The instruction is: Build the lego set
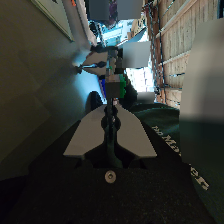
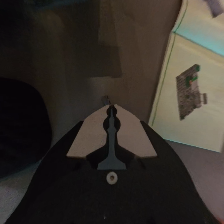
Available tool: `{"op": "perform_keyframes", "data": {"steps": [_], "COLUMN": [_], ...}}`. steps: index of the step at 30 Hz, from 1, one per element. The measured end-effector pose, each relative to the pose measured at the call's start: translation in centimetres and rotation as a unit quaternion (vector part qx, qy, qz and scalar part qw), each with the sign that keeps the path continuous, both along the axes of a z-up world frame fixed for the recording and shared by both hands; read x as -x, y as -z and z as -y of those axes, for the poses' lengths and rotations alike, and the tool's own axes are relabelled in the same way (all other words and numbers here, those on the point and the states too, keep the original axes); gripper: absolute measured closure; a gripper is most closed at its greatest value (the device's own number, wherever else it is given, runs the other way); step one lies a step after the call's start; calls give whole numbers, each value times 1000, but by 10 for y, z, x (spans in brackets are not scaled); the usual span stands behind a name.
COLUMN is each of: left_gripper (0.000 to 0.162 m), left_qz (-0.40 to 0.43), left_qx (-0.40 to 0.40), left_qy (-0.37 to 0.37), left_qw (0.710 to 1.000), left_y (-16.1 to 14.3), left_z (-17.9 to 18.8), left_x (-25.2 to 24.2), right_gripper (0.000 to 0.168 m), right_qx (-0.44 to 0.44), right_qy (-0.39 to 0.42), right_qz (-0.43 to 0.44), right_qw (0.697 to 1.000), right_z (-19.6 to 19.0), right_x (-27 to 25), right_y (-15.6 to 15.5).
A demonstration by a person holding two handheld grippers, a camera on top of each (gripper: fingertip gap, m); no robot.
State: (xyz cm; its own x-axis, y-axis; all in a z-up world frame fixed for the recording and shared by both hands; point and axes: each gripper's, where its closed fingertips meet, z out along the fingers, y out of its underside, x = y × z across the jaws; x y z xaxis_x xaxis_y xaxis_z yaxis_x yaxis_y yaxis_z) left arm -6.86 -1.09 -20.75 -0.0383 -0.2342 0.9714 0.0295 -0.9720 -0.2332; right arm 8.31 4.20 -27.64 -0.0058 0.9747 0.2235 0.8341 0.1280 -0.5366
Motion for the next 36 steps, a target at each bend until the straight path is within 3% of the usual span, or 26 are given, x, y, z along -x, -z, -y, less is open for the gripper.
{"op": "perform_keyframes", "data": {"steps": [1,5,10,16,22,28,30,36], "left_gripper": [155,155,155,155,155,155,155,155], "left_qz": [0,-1,-1,-7,-18,-26,-30,-29], "left_qx": [-1,-4,-9,-11,2,10,18,46], "left_qy": [0,3,13,14,-4,-13,-19,-24], "left_qw": [1000,1000,1000,1000,1000,1000,999,998], "left_y": [0,1,0,2,6,9,11,13], "left_z": [0,2,4,5,-1,-4,-7,-12], "left_x": [0,-2,-5,-7,-5,-7,-7,-13], "right_gripper": [167,165,159,153,151,161,161,161], "right_qx": [-33,-56,-53,-27,15,40,42,4], "right_qy": [-2,9,29,-53,-146,-150,-112,-2], "right_qz": [10,11,4,93,126,116,87,-1], "right_qw": [999,998,998,994,981,981,989,1000], "right_z": [4,29,23,2,5,8,3,-18], "right_x": [-1,1,-5,-12,-1,0,5,48], "right_y": [0,3,-13,-7,2,7,-6,-84]}}
